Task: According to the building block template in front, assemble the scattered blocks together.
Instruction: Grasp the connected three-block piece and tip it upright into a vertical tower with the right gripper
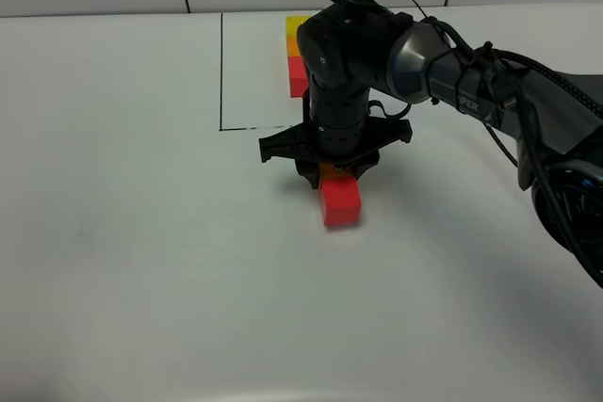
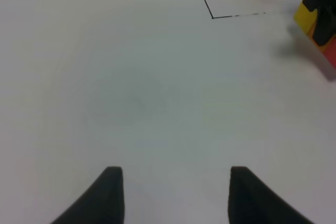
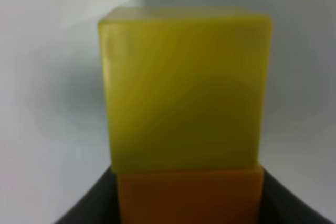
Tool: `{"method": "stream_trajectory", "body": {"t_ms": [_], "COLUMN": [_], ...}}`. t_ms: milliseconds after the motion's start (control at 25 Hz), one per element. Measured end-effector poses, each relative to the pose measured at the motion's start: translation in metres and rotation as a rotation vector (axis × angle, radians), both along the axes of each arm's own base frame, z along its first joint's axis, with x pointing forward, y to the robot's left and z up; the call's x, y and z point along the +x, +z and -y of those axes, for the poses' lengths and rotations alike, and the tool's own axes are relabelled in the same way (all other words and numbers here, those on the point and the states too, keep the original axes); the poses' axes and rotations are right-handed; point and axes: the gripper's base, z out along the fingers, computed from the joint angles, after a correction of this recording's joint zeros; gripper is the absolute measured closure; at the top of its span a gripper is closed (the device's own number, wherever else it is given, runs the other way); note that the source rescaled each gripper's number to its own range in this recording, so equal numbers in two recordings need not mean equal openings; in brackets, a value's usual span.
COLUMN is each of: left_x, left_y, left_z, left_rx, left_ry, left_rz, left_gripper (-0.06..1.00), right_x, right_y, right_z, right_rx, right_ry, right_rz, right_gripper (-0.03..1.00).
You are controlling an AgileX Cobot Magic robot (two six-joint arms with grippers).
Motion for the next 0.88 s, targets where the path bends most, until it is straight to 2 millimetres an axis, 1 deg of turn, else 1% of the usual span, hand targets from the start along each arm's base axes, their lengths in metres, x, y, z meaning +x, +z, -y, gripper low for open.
{"method": "stream_trajectory", "body": {"t_ms": [320,600,880], "left_x": [0.000,0.000,0.000], "left_y": [0.000,0.000,0.000], "left_z": [0.000,0.000,0.000], "left_rx": [0.000,0.000,0.000], "left_ry": [0.000,0.000,0.000], "left_rz": [0.000,0.000,0.000], "left_gripper": [0.91,0.91,0.91], "right_x": [-0.001,-0.002,-0.001], "right_y": [-0.013,-0.021,-0.021], "right_z": [-0.004,-0.006,-0.008], "right_rx": [-0.020,-0.034,-0.028], "right_ry": [-0.085,-0.082,-0.070], "right_rz": [-0.007,-0.016,0.011], "right_gripper": [0.94,0.94,0.93]}}
